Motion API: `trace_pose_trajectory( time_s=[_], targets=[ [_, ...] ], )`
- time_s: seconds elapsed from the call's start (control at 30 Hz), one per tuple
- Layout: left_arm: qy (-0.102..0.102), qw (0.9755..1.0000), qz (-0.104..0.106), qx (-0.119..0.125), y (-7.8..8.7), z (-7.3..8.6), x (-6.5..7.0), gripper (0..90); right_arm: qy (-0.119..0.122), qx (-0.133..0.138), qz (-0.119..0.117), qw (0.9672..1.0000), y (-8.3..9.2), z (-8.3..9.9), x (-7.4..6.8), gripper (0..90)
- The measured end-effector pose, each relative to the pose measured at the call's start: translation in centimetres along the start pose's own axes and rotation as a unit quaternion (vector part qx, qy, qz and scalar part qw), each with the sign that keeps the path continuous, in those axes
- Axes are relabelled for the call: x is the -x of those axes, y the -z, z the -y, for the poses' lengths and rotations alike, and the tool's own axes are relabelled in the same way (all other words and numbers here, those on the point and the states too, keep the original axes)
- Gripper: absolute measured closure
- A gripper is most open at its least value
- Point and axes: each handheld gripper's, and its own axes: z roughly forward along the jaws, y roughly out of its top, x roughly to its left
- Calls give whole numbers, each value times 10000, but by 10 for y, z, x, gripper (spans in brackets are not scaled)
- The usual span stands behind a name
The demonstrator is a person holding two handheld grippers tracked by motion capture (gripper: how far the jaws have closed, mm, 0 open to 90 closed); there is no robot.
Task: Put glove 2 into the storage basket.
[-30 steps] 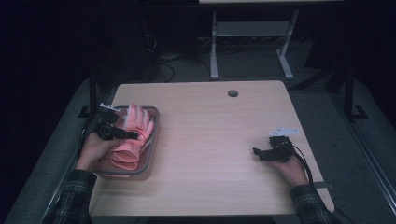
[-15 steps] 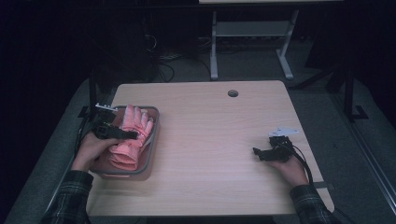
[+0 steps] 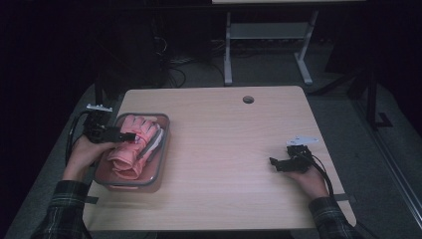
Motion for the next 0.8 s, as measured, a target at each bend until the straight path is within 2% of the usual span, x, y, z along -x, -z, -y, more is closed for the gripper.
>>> trace_pose_trajectory(
  time_s=[0.13,0.3,0.43,0.5,0.53,0.63,0.67,0.73,0.8],
  targets=[
    [-30,9998,-61,163,8,-2,1,132,-4,-2,7,10000,0,0,0,122],
    [-133,9997,-4,213,12,-6,8,132,-4,-2,10,10000,0,0,0,122],
    [-330,9990,186,251,6,-12,26,133,-2,-1,10,10000,0,0,0,122],
    [-361,9988,210,240,5,-13,28,133,-2,-2,10,10000,0,0,0,122],
    [-431,9983,299,252,-1,-17,38,132,-4,-2,10,10000,0,0,0,123],
    [-541,9974,393,286,-7,-23,50,133,-3,-1,10,10000,0,0,0,123],
    [-541,9974,393,286,-7,-23,50,132,-2,-2,10,10000,0,0,0,122],
    [-666,9961,488,320,-12,-28,65,133,7,-2,16,10000,0,0,0,122],
    [-701,9956,515,334,-13,-30,68,133,2,0,14,10000,0,0,0,122]
  ],
)
